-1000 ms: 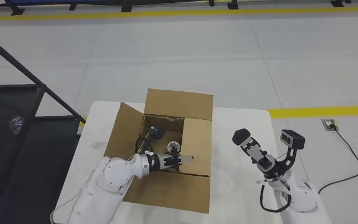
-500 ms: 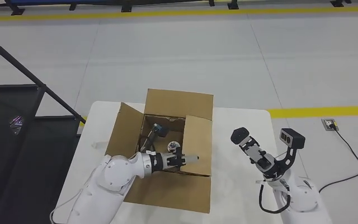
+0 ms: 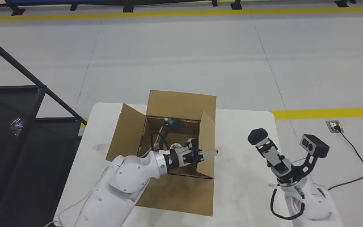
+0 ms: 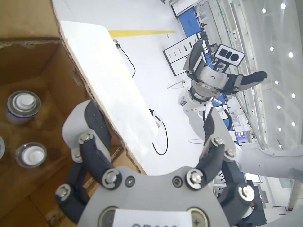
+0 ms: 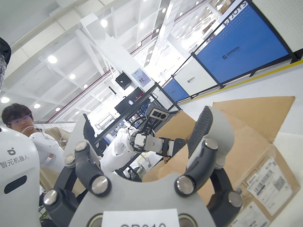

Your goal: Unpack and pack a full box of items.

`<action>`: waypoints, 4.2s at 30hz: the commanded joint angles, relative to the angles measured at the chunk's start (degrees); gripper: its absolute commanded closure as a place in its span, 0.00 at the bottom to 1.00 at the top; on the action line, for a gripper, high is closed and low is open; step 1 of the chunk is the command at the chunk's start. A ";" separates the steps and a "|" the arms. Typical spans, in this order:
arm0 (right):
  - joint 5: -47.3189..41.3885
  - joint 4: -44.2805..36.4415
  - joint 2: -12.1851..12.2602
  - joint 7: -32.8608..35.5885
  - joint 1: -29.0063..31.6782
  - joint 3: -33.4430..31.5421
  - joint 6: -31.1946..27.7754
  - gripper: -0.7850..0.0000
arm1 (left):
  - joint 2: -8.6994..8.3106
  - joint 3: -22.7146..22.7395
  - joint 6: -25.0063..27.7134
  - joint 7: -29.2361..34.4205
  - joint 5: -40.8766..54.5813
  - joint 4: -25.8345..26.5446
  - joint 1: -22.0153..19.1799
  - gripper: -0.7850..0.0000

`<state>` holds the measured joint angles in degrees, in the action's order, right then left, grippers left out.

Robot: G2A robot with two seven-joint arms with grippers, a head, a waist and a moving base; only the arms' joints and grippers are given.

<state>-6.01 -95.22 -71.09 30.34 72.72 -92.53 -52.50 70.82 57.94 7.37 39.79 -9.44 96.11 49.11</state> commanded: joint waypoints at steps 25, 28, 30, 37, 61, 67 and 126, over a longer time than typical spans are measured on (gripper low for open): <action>1.23 -0.96 0.41 -5.20 5.49 -5.83 -1.26 0.00 | 11.06 -22.83 -1.00 -7.90 0.99 -26.13 -17.71 0.00; 1.23 -0.96 0.41 -5.20 5.49 -5.83 -1.26 0.00 | 11.44 -22.15 -0.22 -8.44 1.44 -26.48 -17.95 0.00; 1.75 -1.87 0.42 -5.68 5.39 -5.80 -0.56 0.00 | 11.26 -20.87 0.00 -8.60 1.39 -25.62 -17.68 0.00; 5.44 -4.69 0.86 -4.21 2.22 -4.83 2.18 0.00 | 7.92 -11.02 -0.83 -8.65 -2.56 -14.90 -11.79 0.00; 29.30 -4.05 1.38 32.22 -27.67 22.29 32.15 0.00 | -0.71 42.02 -0.21 -9.07 2.12 24.34 34.66 0.00; 29.30 -4.05 1.38 32.22 -27.67 22.29 32.15 0.00 | -0.77 43.34 0.47 -9.85 1.72 24.27 36.54 0.00; 56.98 31.68 -12.25 31.27 -52.36 52.26 57.89 1.00 | -0.66 42.81 -2.28 -12.17 7.95 22.94 35.66 0.00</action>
<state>50.31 -61.06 -83.89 60.46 19.73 -39.18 5.25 70.16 100.75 5.09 27.62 -1.49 119.05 84.77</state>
